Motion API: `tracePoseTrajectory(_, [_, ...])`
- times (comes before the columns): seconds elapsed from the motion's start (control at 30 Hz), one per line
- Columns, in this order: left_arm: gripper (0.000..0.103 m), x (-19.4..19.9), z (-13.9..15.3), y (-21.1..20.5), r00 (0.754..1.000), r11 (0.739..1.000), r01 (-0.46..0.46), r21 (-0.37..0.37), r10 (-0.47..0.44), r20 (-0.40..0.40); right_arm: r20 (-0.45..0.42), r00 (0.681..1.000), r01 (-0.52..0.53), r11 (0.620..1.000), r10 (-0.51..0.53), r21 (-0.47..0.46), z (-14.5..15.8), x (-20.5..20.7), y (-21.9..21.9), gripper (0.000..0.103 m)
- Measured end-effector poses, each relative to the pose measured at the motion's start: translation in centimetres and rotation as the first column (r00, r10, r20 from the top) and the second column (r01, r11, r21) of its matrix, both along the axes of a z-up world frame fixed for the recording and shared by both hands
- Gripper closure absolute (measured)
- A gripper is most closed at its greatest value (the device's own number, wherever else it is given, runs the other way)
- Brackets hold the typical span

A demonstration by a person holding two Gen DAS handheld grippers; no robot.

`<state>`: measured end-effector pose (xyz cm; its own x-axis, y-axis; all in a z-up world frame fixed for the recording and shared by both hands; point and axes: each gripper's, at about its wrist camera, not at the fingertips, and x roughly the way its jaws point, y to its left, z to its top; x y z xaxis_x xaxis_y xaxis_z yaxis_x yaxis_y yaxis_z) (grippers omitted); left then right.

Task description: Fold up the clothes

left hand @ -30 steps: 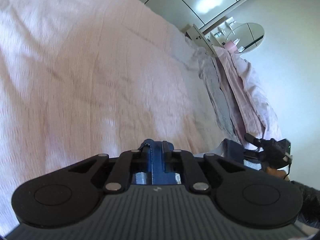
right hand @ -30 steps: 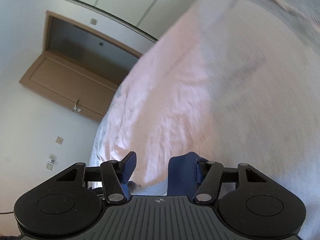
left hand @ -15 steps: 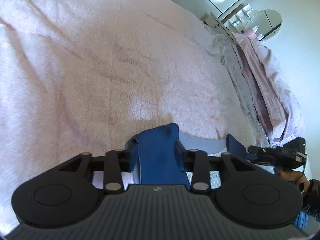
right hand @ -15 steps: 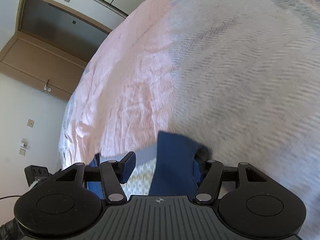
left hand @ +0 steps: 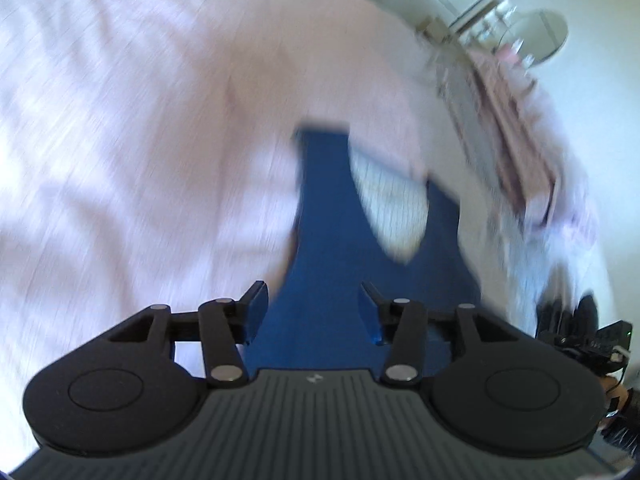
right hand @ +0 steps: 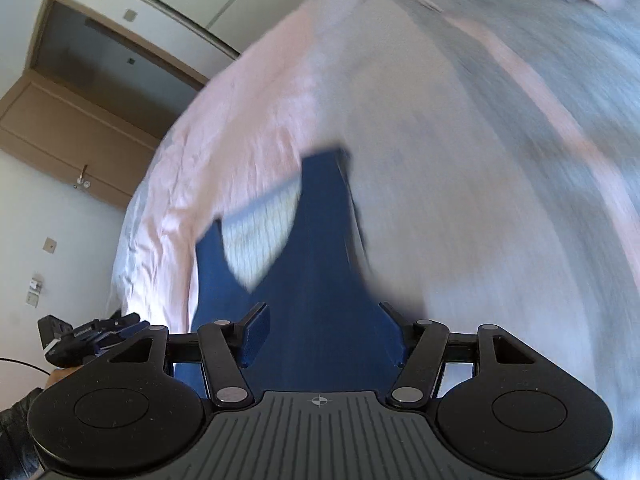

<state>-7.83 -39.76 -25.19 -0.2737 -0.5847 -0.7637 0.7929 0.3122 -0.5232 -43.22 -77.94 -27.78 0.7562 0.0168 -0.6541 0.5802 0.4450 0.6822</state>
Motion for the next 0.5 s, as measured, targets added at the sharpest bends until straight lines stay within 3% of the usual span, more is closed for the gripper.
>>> tracePoseTrajectory(0.13, [0.057,-3.1,-1.0,7.6,0.999,0.990,0.024,0.138,-0.019,-0.036,-0.078,0.997,0.021,0.998,-0.016,0.058,-0.8,-5.8,6.5,0.041])
tracePoseTrajectory(0.23, [0.056,-6.0,-2.1,11.9,0.992,0.970,0.118,0.214,-0.108,-0.057,-0.131,0.991,0.046,0.994,-0.033,0.097,-1.5,-9.2,11.1,0.041])
tracePoseTrajectory(0.3, [0.055,-7.5,-2.9,14.1,0.984,0.955,0.169,0.242,-0.148,-0.103,-0.157,0.987,0.057,0.992,-0.039,0.116,-2.3,-11.0,13.7,0.041])
tracePoseTrajectory(0.5, [0.054,-10.2,-4.0,18.2,0.952,0.916,0.304,0.263,-0.282,-0.120,-0.199,0.979,0.076,0.986,-0.045,0.151,-4.5,-13.3,19.4,0.041])
